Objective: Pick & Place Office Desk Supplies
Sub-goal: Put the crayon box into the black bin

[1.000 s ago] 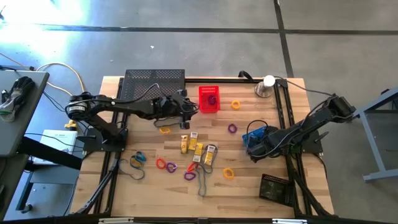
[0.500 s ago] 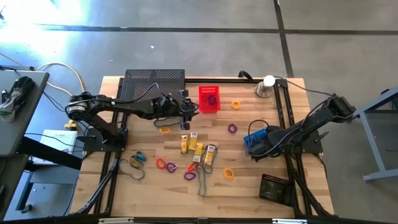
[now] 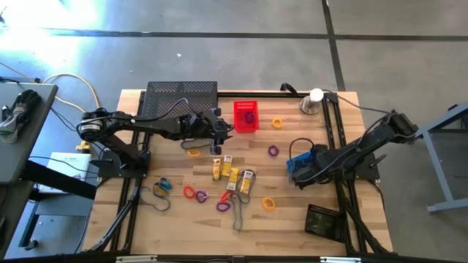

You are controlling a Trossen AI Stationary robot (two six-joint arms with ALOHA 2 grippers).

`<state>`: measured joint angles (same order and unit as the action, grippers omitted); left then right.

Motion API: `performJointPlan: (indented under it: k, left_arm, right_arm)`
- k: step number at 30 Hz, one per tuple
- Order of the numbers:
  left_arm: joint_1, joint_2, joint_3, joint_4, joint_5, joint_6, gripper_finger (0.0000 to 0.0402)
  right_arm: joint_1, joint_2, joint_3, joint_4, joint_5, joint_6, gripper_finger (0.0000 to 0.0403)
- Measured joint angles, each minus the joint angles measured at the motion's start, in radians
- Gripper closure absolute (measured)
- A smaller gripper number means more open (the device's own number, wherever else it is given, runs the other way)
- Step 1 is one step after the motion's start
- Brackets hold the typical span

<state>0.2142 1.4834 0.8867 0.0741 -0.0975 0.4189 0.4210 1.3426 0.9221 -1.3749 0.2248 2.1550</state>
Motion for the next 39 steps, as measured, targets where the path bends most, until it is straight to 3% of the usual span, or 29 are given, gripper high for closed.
performJointPlan:
  k: [7, 16, 19, 27, 32, 39]
  left_arm:
    - [-0.003, 0.000, 0.000, -0.045, -0.006, -0.051, 0.0244]
    - [-0.047, 0.000, 0.000, -0.145, 0.076, -0.159, 0.0244]
    - [-0.082, 0.000, 0.000, -0.143, 0.152, -0.166, 0.0244]
    - [-0.190, 0.000, 0.000, -0.133, 0.386, -0.167, 0.0244]
    - [-0.248, 0.000, 0.000, -0.120, 0.324, -0.249, 0.0244]
    - [-0.283, 0.000, 0.000, -0.193, 0.107, -0.527, 0.0244]
  right_arm:
    - [0.040, 0.000, 0.107, 0.023, 0.116, -0.194, 0.0266]
    - [0.130, 0.006, 0.111, 0.168, 0.485, -0.407, 0.0266]
    - [0.145, 0.014, 0.095, 0.275, 0.543, -0.544, 0.0266]
    - [0.190, 0.073, 0.058, 0.509, 0.567, -0.871, 0.0266]
    - [0.218, 0.141, 0.056, 0.585, 0.638, -0.997, 0.0266]
    - [0.227, 0.241, 0.056, 0.606, 0.666, -1.132, 0.0266]
